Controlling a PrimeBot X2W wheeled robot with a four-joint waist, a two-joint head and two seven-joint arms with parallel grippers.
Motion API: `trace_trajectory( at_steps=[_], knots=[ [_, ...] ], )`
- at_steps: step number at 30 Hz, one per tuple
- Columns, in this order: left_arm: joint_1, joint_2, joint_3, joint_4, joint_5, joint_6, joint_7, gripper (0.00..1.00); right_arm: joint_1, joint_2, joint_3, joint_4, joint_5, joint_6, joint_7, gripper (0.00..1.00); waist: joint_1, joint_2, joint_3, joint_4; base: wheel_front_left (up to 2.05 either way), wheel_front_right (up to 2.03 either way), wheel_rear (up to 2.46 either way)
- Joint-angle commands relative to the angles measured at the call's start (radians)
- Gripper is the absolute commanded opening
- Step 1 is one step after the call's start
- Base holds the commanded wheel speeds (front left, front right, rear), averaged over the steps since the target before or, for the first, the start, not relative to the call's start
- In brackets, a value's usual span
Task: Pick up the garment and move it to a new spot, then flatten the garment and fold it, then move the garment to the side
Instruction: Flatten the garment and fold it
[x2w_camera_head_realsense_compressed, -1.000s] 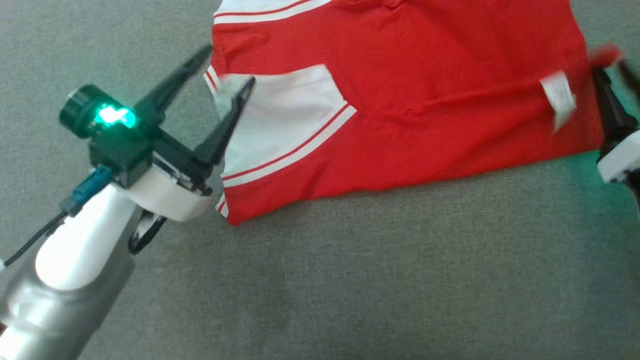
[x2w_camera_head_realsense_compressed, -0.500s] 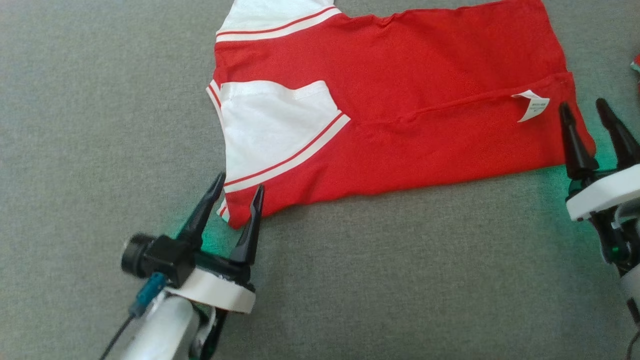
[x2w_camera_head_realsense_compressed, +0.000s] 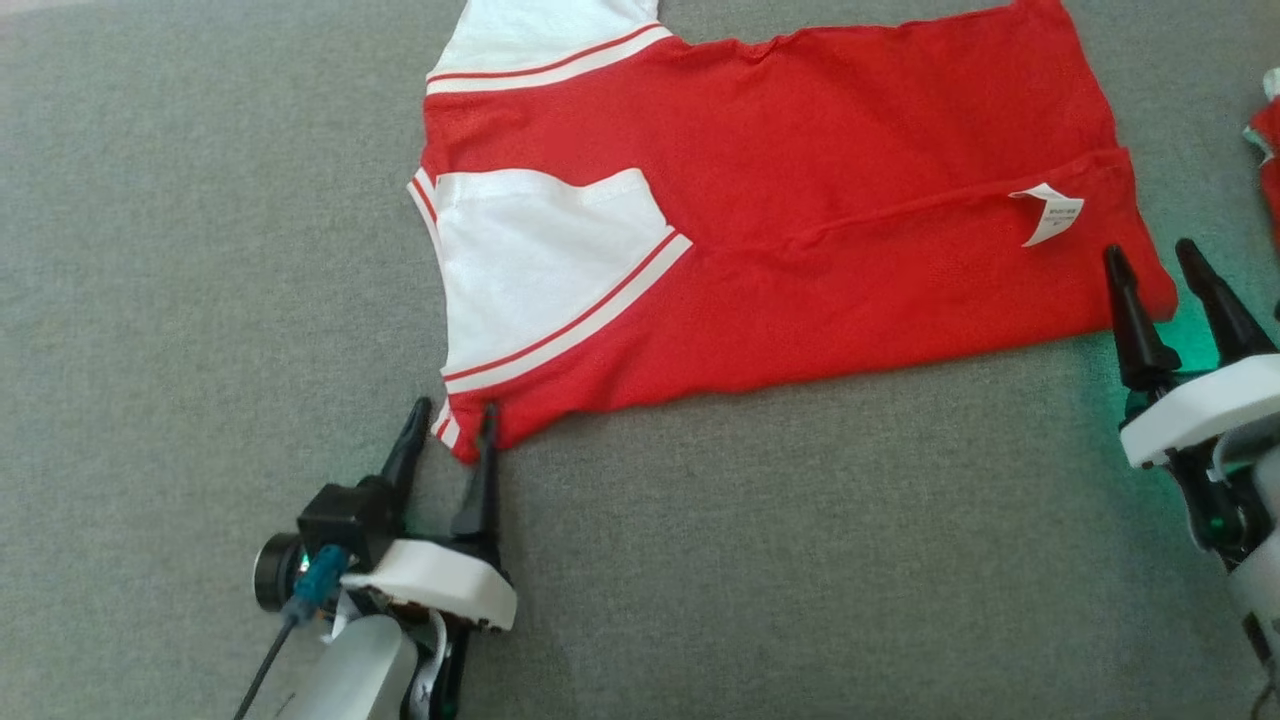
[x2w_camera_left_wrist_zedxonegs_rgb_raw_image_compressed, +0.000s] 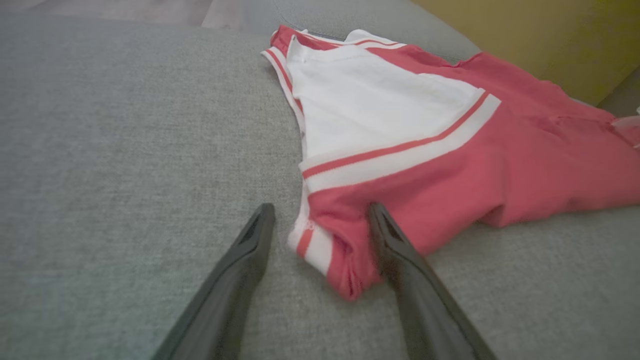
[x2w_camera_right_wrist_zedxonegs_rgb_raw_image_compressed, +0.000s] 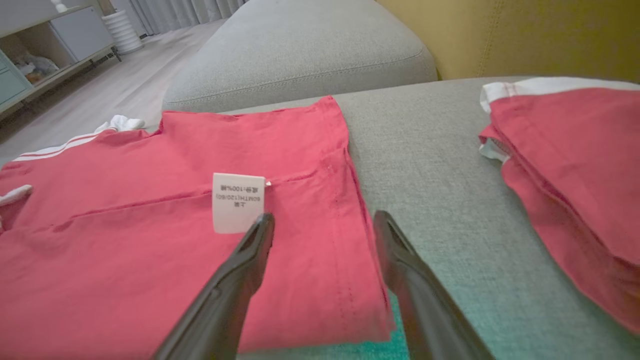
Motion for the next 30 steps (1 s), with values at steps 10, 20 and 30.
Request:
trace_trajectory(
  at_steps=[10,20,30],
  knots=[
    [-0.007,0.037,0.000,-0.035,0.005,-0.040,-0.001,0.00,-0.032,-0.003,0.011,0.134,-0.016,-0.001,-0.014,1.00,0.0001,-0.0001,-0.008,0.023,0.00,0.00,0.00],
    [-0.019,0.095,0.010,-0.082,0.022,-0.029,0.010,0.00,-0.041,-0.004,0.075,0.186,0.010,-0.001,0.062,0.00,0.0001,-0.0001,-0.024,0.023,0.00,0.00,0.00],
    [0.094,0.140,-0.003,-0.173,0.015,-0.010,0.033,0.00,0.063,-0.070,0.081,0.148,0.020,-0.001,0.027,0.00,0.0001,-0.0001,-0.082,0.020,0.00,0.00,0.00]
  ],
)
